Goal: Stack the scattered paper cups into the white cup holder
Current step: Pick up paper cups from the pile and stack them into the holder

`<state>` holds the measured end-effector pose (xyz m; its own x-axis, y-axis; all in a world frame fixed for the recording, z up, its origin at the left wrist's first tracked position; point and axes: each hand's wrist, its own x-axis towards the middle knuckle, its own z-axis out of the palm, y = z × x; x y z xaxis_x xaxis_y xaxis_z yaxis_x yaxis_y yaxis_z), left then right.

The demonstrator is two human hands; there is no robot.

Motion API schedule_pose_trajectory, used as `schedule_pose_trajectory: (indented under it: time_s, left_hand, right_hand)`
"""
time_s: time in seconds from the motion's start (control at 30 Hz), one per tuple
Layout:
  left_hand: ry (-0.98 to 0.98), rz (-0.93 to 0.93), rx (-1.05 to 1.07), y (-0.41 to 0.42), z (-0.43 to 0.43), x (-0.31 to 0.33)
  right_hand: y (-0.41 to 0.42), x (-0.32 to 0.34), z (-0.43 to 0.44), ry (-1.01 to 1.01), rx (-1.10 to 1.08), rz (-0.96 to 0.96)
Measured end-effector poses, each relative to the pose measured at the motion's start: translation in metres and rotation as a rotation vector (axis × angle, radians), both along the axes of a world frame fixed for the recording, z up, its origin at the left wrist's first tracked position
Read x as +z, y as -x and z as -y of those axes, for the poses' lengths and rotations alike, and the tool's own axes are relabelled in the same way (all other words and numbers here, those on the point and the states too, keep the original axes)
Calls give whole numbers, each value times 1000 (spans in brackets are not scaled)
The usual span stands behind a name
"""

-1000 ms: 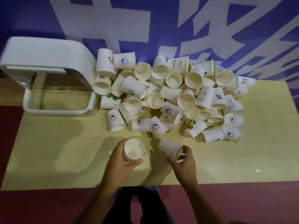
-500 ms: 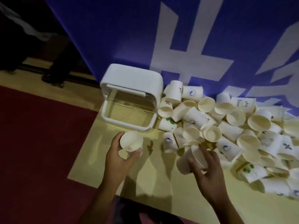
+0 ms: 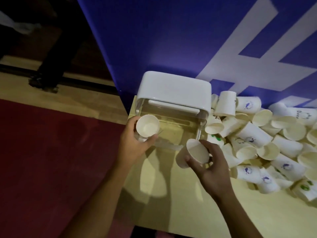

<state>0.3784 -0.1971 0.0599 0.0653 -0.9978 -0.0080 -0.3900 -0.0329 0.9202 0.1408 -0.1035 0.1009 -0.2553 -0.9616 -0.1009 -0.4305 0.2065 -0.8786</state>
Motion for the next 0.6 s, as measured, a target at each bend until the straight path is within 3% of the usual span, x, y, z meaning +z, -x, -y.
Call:
schedule_pose_trajectory:
  time_s: [0.27, 0.43, 0.6]
  left_hand:
    - [-101, 136, -147, -1, 31, -41]
    - [-71, 597, -230, 1, 44, -59]
    - [-61, 690, -235, 3, 49, -60]
  right_hand:
    - [-11, -27, 20, -17, -21, -46]
    - [-14, -39, 27, -34, -10, -51]
    - [-15, -44, 29, -22, 2, -68]
